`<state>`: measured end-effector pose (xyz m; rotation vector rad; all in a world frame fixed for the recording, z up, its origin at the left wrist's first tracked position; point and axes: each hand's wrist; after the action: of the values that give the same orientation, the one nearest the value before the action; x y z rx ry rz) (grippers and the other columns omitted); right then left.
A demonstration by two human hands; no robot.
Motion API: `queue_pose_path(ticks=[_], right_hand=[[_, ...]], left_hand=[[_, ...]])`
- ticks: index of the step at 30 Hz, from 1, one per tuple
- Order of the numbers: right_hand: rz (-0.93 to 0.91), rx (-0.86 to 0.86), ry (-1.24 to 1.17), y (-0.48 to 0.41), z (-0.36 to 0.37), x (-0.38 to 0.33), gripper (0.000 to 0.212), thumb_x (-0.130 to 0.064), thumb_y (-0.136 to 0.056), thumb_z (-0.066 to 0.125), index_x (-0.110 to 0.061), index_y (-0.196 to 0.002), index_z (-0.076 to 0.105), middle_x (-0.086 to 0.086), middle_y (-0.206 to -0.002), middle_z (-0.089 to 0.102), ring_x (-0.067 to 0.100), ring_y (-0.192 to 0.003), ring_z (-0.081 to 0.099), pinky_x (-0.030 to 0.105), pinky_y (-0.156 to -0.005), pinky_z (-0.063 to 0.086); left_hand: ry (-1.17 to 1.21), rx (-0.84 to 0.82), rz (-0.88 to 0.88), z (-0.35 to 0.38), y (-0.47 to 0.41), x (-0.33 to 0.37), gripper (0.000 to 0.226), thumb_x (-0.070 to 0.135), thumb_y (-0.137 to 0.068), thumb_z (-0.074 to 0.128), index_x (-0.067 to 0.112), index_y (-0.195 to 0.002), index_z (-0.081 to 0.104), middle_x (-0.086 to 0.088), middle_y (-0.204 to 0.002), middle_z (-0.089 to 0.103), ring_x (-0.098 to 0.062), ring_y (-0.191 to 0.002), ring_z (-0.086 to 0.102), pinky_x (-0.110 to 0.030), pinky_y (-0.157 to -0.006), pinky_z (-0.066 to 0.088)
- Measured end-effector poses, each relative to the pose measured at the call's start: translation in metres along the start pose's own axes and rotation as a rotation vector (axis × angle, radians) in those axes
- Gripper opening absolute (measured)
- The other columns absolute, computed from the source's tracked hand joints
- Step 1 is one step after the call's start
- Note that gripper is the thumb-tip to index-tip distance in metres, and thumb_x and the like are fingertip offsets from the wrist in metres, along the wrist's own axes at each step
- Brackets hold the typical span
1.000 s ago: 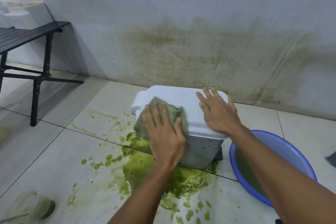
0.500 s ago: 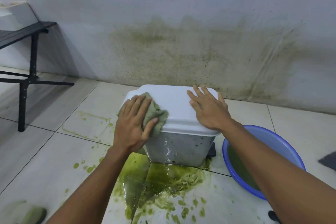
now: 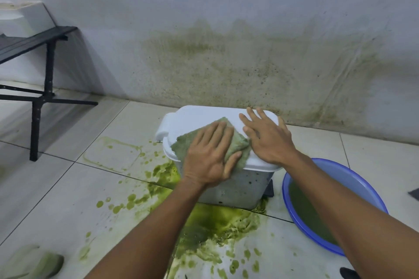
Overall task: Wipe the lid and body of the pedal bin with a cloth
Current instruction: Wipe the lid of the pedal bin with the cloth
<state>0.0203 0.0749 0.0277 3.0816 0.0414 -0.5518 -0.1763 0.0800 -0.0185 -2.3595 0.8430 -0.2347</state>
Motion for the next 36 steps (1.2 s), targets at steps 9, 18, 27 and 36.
queue_pose_path(ticks=[9,18,27,36], right_hand=[[0.008,-0.010,0.010,0.001,0.002,-0.004,0.049,-0.042,-0.107,0.016,-0.039,-0.156,0.019,-0.016,-0.165,0.004,0.009,-0.153,-0.004,0.055,-0.122,-0.005],[0.011,0.003,0.010,0.002,0.000,-0.005,0.049,-0.035,-0.107,0.022,-0.041,-0.155,0.019,-0.017,-0.165,0.007,0.008,-0.153,-0.002,0.054,-0.122,-0.002],[-0.012,-0.013,0.028,0.003,0.000,-0.003,0.049,-0.040,-0.107,0.016,-0.037,-0.156,0.019,-0.017,-0.165,0.006,0.009,-0.153,-0.003,0.057,-0.122,-0.001],[0.001,-0.010,0.002,0.005,-0.004,-0.004,0.049,-0.033,-0.107,0.021,-0.039,-0.156,0.018,-0.019,-0.165,0.006,0.006,-0.153,-0.002,0.052,-0.123,-0.002]], left_hand=[[0.117,-0.219,-0.169,-0.030,-0.007,-0.085,0.064,0.053,-0.103,0.032,0.012,-0.145,0.056,-0.011,-0.153,0.051,-0.027,-0.147,0.040,-0.036,-0.124,0.022],[0.048,-0.229,-0.140,-0.015,-0.045,0.013,0.055,0.049,-0.102,0.039,0.008,-0.128,0.065,-0.019,-0.137,0.063,-0.032,-0.131,0.055,-0.041,-0.110,0.044],[0.030,-0.282,-0.308,-0.029,-0.016,-0.060,0.067,0.056,-0.100,0.027,0.011,-0.142,0.055,-0.014,-0.150,0.054,-0.030,-0.145,0.040,-0.042,-0.120,0.030],[0.037,-0.298,-0.214,-0.012,-0.044,0.022,0.071,0.056,-0.102,0.024,0.010,-0.150,0.048,-0.017,-0.156,0.046,-0.028,-0.149,0.036,-0.041,-0.125,0.025]])
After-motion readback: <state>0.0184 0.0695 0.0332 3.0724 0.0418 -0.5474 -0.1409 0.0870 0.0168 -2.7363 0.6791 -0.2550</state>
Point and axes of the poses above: each hand's wrist, its own y-axis away from the middle knuckle, its own z-axis out of the palm, x = y × z
